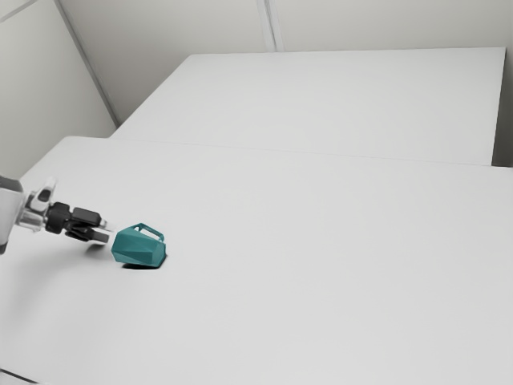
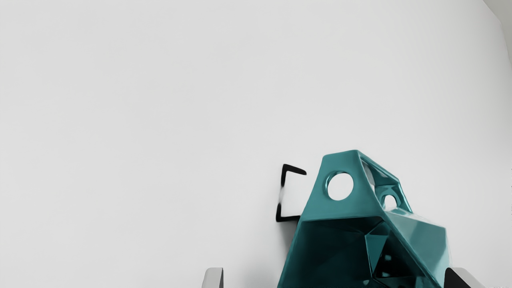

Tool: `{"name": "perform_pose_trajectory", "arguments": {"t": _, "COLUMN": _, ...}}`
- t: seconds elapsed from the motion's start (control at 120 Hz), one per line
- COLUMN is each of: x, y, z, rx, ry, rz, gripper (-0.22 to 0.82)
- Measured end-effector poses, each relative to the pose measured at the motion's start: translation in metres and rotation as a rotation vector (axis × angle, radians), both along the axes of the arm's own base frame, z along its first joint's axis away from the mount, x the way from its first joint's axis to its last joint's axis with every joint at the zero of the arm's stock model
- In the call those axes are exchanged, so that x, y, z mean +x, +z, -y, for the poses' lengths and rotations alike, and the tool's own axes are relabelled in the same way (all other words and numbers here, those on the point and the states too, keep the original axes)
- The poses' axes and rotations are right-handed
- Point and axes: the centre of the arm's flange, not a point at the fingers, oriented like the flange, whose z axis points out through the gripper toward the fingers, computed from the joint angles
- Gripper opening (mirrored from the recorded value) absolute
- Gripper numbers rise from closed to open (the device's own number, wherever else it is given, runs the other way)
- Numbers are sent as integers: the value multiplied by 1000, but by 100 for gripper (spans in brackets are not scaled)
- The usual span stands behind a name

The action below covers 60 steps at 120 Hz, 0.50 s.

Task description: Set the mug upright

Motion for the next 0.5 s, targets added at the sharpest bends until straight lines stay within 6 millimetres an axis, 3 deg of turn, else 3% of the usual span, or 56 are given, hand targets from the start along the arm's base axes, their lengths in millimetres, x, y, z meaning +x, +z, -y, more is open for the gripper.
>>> {"name": "perform_pose_trajectory", "arguments": {"t": 0.5, "x": 18, "y": -3, "z": 41, "rx": -132, "ry": 52, "rz": -135, "gripper": 60}}
